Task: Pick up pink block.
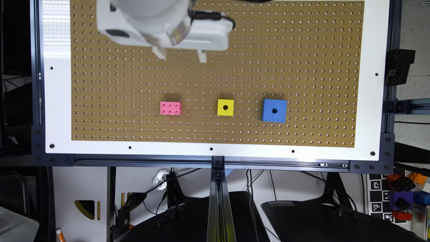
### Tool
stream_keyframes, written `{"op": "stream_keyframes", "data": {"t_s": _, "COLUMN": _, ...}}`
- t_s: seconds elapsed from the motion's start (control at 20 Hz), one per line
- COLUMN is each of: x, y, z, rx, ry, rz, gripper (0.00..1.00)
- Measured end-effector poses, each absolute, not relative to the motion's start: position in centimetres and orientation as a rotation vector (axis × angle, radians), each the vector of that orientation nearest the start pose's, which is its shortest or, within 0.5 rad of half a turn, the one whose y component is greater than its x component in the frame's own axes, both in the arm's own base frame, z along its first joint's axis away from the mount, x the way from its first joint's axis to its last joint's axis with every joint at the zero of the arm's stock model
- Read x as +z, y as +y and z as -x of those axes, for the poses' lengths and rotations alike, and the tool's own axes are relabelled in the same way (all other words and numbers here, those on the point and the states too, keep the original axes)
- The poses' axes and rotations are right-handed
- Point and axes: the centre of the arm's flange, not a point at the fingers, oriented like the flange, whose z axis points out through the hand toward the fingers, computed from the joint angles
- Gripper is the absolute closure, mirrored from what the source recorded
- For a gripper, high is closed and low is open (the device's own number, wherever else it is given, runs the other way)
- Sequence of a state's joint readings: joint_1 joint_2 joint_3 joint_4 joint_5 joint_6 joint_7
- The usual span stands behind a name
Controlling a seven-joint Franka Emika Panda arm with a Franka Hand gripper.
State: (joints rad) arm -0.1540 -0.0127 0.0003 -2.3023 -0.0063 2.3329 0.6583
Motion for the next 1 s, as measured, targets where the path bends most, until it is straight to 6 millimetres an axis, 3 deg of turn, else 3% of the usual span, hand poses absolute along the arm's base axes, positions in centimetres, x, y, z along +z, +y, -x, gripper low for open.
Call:
{"op": "stream_keyframes", "data": {"t_s": 0.2, "x": 35.3, "y": -9.7, "z": -52.4, "rx": -0.073, "ry": 1.231, "rz": 2.883, "gripper": 0.00}}
{"op": "stream_keyframes", "data": {"t_s": 0.55, "x": 35.6, "y": -10.5, "z": -53.1, "rx": -0.090, "ry": 1.233, "rz": 2.880, "gripper": 0.00}}
{"op": "stream_keyframes", "data": {"t_s": 1.0, "x": 35.2, "y": -13.9, "z": -54.9, "rx": -0.105, "ry": 1.233, "rz": 2.881, "gripper": 0.00}}
